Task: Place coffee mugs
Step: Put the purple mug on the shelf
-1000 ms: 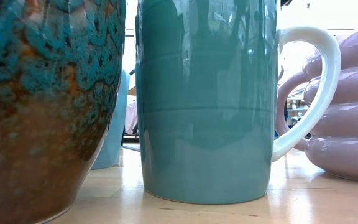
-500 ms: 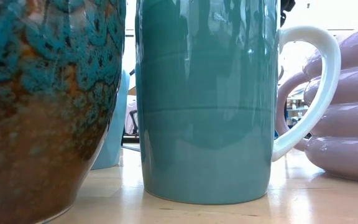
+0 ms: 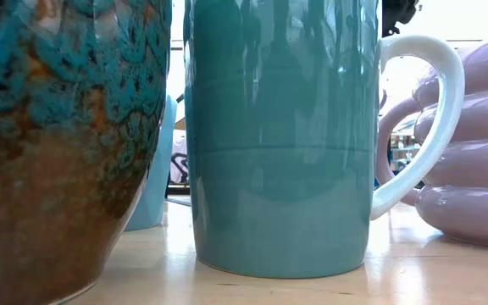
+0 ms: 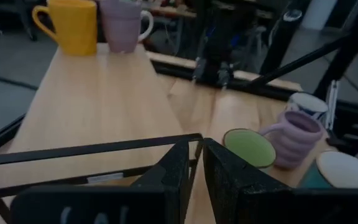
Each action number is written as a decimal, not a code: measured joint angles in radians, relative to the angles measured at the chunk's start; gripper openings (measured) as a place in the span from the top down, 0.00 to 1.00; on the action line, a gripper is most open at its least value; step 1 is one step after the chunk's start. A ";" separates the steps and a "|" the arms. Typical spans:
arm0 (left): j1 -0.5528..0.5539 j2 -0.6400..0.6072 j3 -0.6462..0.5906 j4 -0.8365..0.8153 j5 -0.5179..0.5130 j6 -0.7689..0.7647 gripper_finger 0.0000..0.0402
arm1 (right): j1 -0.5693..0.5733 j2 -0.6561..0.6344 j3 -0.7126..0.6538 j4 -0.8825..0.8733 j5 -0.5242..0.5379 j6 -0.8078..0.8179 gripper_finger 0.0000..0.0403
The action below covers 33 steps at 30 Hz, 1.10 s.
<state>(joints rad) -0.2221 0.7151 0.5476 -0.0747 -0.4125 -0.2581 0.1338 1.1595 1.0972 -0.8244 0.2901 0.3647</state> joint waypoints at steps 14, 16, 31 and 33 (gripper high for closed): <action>0.143 0.181 0.083 -0.030 0.259 0.008 0.86 | 0.199 0.147 -0.030 0.061 0.003 0.141 0.45; 0.154 0.189 0.082 -0.037 0.260 0.008 0.86 | 0.225 0.192 -0.010 0.058 0.000 0.140 0.45; 0.164 0.195 0.082 -0.035 0.261 0.094 0.86 | 0.368 0.476 0.304 -0.147 -0.051 0.194 0.45; 0.164 0.195 0.082 -0.035 0.261 0.110 0.86 | 0.383 0.505 0.336 -0.163 -0.051 0.216 0.46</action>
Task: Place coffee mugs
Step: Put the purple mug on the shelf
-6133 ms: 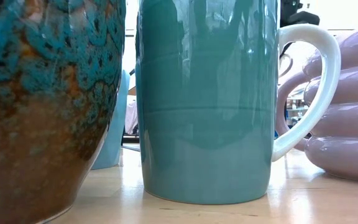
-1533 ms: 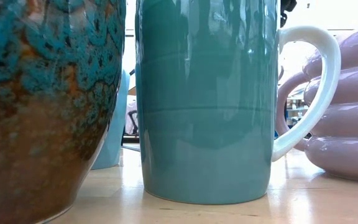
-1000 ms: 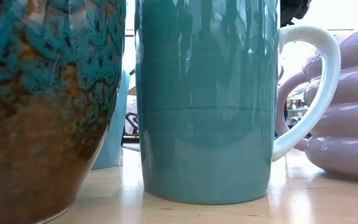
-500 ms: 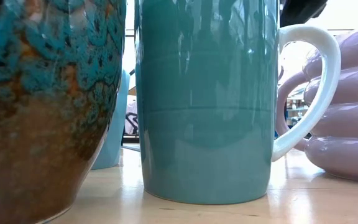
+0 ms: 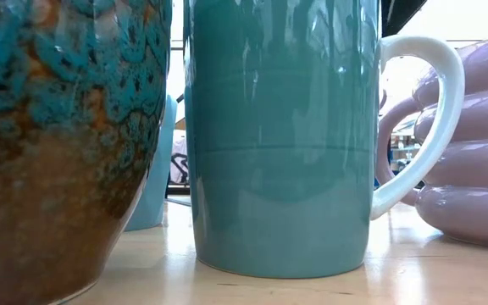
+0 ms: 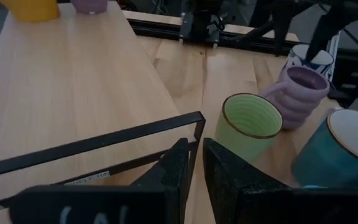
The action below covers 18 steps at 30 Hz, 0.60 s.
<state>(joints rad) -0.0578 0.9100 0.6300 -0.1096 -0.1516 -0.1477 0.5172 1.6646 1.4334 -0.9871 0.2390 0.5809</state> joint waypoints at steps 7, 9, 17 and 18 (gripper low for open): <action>0.000 0.000 0.000 0.015 -0.056 0.095 0.86 | 0.039 0.105 0.093 -0.061 -0.083 0.077 0.46; 0.000 0.000 0.000 0.038 -0.085 0.122 0.86 | 0.050 0.132 0.122 -0.110 -0.099 0.107 0.46; -0.001 0.000 0.000 0.160 -0.102 0.279 0.86 | 0.109 0.200 0.210 -0.165 -0.103 0.186 0.46; -0.002 0.000 0.000 0.174 -0.103 0.304 0.86 | 0.116 0.200 0.209 -0.161 -0.103 0.187 0.46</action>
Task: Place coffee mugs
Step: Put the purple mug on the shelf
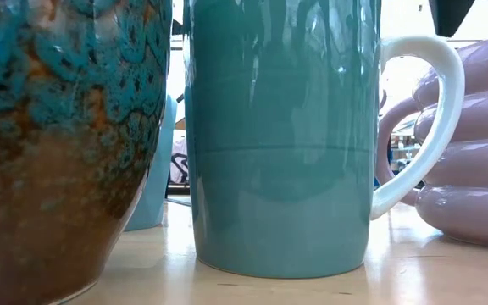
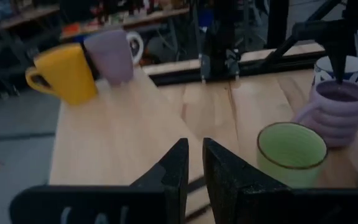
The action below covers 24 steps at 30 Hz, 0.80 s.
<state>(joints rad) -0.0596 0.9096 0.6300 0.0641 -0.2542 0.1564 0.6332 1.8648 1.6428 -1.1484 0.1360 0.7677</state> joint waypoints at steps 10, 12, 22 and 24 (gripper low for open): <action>0.000 0.000 0.000 0.131 0.000 0.154 0.86 | 0.054 0.064 -0.003 0.011 0.010 0.040 0.48; 0.000 0.000 0.000 0.147 0.000 0.155 0.86 | 0.059 0.067 -0.006 0.015 -0.006 0.057 0.49; 0.000 0.000 0.000 0.195 0.000 0.207 0.86 | 0.086 0.089 -0.013 0.018 0.005 0.123 0.50; 0.000 0.000 0.000 0.200 0.000 0.207 0.86 | 0.087 0.102 -0.013 0.023 0.004 0.122 0.50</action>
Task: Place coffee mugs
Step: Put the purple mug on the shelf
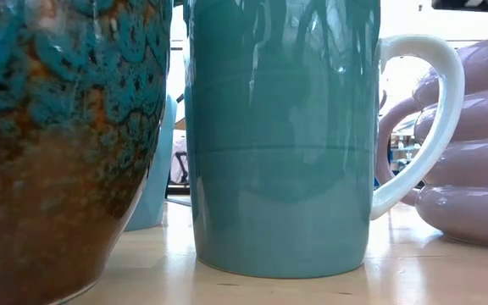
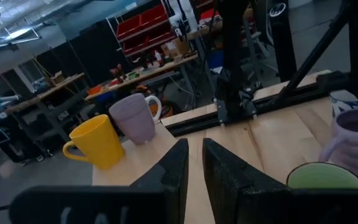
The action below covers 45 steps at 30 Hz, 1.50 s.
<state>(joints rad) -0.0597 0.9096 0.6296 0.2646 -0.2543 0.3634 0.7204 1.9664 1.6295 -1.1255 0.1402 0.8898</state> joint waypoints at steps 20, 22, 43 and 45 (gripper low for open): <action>0.000 0.000 0.000 0.034 0.000 0.015 0.86 | -0.009 0.045 -0.013 -0.034 0.002 -0.037 0.73; 0.000 0.000 0.000 0.034 0.000 0.014 0.86 | -0.012 0.045 -0.013 -0.060 0.004 -0.035 0.77; -0.001 0.000 0.000 -0.014 0.053 -0.174 0.86 | -0.044 0.021 -0.014 -0.239 0.084 -0.273 0.88; -0.001 0.000 0.000 -0.022 0.069 -0.189 0.86 | -0.057 -0.002 -0.014 -0.237 0.092 -0.292 0.88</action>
<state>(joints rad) -0.0612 0.9092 0.6292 0.2421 -0.1852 0.1747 0.6630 1.9649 1.6154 -1.3629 0.2324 0.5980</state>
